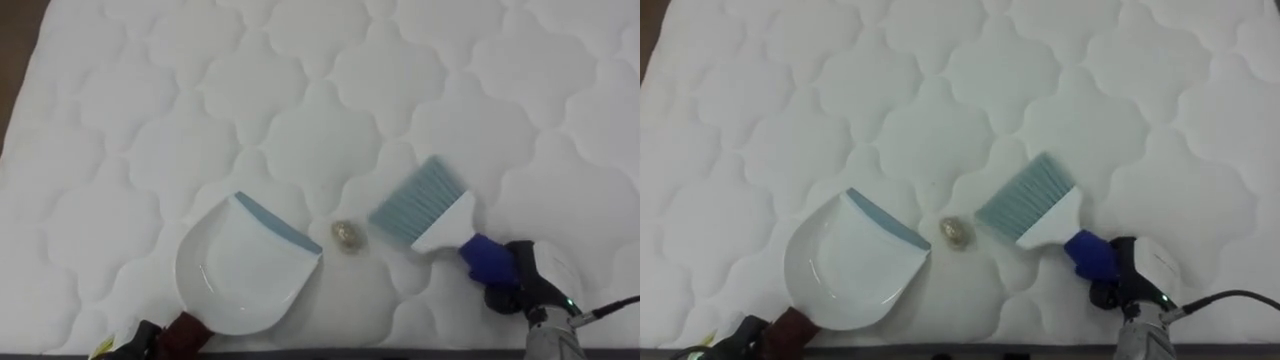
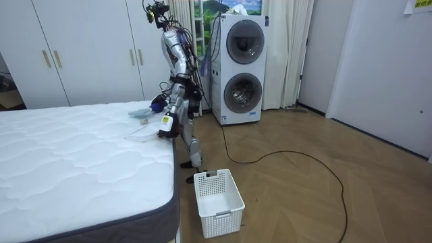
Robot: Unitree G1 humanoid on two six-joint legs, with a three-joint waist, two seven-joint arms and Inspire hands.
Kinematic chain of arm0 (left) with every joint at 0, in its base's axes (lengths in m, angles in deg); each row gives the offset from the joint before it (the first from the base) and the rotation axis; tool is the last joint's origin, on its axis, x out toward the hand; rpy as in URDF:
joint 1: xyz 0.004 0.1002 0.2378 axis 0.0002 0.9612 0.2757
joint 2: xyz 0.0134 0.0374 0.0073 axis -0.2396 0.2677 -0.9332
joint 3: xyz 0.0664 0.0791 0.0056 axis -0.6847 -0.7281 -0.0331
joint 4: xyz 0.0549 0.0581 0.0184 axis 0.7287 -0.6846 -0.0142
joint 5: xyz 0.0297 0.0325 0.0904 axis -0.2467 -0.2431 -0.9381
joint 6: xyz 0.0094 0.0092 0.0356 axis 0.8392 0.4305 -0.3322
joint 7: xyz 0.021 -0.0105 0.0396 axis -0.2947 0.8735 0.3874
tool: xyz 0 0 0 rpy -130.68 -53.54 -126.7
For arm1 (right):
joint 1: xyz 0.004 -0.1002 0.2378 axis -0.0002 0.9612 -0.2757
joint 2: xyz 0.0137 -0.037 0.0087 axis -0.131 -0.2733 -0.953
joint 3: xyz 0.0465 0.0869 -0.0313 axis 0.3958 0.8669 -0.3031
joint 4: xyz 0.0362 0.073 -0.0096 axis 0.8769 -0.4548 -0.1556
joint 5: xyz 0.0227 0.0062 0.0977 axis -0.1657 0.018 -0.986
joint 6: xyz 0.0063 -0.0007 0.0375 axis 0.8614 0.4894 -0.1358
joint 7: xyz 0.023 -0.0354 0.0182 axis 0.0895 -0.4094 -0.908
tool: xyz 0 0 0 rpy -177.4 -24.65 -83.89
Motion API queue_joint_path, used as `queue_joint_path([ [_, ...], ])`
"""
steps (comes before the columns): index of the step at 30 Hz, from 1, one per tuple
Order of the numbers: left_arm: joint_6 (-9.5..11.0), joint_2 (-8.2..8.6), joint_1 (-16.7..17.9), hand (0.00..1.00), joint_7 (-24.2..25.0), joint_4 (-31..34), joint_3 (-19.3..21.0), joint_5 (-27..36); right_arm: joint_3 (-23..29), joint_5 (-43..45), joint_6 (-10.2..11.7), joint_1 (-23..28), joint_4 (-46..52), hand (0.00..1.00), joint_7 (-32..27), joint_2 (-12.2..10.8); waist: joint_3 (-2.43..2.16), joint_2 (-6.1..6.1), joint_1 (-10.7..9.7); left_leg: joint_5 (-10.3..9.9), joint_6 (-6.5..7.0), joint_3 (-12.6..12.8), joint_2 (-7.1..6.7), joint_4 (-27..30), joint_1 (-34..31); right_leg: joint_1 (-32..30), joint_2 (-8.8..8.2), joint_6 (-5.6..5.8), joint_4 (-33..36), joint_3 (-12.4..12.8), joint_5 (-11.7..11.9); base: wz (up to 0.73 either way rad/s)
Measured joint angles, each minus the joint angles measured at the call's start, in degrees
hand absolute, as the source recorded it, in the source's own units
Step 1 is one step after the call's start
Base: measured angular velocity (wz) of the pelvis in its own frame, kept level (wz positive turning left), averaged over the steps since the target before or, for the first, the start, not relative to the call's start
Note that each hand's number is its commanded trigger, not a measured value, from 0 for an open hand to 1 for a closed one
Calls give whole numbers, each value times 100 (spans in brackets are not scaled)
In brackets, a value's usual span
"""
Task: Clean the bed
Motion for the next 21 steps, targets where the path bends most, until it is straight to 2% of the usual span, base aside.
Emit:
queue_joint_path([
  [11,-10,-81,-34,100,-21,136,-1,-138,3,-13,3,-79,-285,100,-15,16,-14,-33,-4,1,1,-21,-2,4,-6,1,-1,2,8,-10,11,1],
  [13,-22,-151,-87,100,6,229,-18,-281,1,54,4,-203,-422,100,24,50,-9,-52,-7,10,14,-21,-10,8,-9,-4,-18,4,36,-24,5,2],
  [16,-49,-401,-139,100,7,373,-102,-479,-38,96,2,-387,-633,100,183,178,12,-186,-4,21,30,-16,-35,11,-4,-41,-61,0,159,-29,-20,0],
  [17,-65,-536,-140,100,10,532,-99,-637,-36,226,-11,-501,-741,100,282,299,14,-273,-20,30,45,-15,-57,13,-31,-99,-97,3,209,-24,-50,8],
  [18,-105,-667,-172,100,13,777,-96,-824,-37,368,-88,-594,-772,100,391,512,25,-352,-41,42,64,-15,-63,33,-91,-139,-109,13,211,-28,-48,11],
  [19,-110,-731,-193,100,13,862,-96,-929,-36,414,-125,-633,-783,100,435,644,44,-388,-36,48,74,-15,-66,38,-103,-144,-112,20,210,-28,-43,14],
  [21,-116,-921,-310,100,21,971,-104,-1327,-39,616,-272,-817,-873,100,559,1185,73,-566,9,59,94,22,-73,53,-121,-159,-129,40,219,-14,-24,0],
])
